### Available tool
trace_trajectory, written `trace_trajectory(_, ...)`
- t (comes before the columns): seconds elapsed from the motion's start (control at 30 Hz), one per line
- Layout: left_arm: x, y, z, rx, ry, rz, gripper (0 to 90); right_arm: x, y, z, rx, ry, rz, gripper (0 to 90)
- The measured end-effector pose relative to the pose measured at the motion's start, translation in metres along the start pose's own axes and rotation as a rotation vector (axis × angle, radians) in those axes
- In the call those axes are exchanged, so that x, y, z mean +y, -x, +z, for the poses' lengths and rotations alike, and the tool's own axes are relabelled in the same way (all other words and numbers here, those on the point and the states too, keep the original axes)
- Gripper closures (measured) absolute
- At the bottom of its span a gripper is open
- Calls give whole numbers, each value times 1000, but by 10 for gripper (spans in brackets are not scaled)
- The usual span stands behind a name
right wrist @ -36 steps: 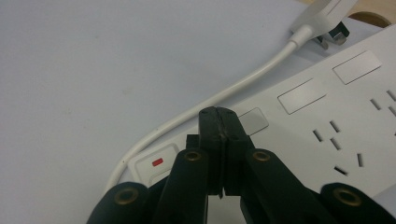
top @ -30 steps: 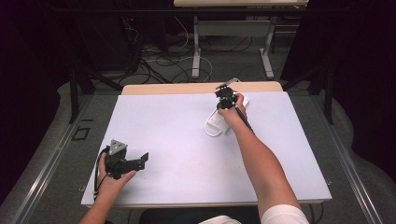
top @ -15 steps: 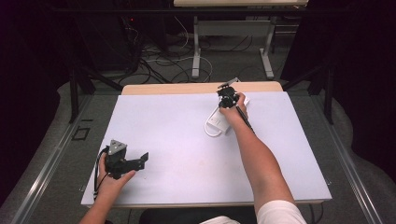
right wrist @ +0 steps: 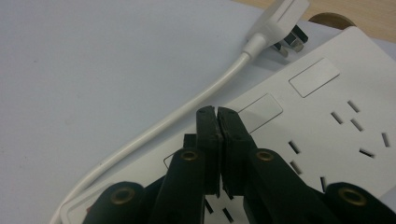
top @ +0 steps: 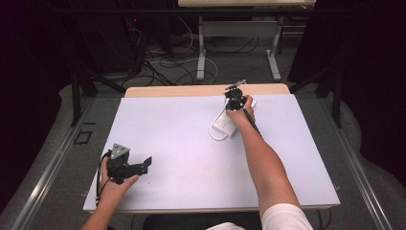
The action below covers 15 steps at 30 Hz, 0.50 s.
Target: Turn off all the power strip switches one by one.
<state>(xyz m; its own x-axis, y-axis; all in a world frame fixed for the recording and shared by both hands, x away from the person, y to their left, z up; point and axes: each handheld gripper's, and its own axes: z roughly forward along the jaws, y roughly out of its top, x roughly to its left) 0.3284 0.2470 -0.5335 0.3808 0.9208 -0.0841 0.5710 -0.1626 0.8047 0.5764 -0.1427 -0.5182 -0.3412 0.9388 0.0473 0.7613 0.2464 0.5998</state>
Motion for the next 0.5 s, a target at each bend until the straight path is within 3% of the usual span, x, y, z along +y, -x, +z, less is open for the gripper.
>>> trace_trajectory(0.5,0,1,0,3,-9,6,54,-1,1,2,5,-16,-4,900)
